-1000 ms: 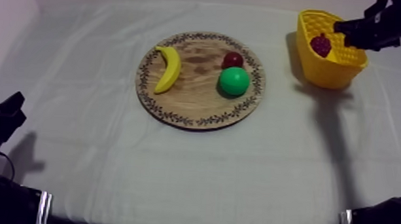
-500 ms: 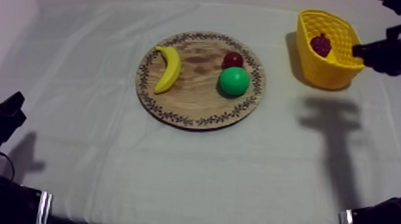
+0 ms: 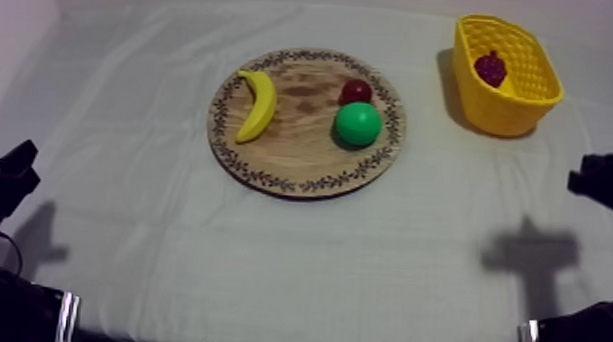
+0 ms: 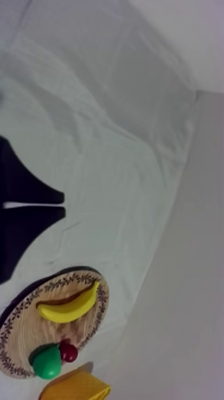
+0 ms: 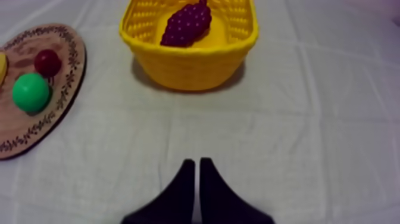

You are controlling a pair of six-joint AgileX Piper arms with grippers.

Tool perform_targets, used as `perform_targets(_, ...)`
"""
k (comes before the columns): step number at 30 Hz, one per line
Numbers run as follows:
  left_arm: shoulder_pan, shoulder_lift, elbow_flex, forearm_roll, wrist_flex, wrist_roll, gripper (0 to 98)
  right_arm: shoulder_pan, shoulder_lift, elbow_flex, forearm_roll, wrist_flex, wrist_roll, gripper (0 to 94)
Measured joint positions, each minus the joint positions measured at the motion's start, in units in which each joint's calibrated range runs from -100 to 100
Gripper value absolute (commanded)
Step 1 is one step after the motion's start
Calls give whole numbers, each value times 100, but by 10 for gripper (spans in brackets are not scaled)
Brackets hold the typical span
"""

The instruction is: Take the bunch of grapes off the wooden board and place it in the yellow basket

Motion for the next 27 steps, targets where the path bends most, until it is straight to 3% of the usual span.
perform_targets(13,0,0,0,0,0,0,1,-79,-2348,1225,-290,542,406,7)
perform_targets(27,0,0,0,0,0,0,1,-96,-3022,1352,-470,747,503,7)
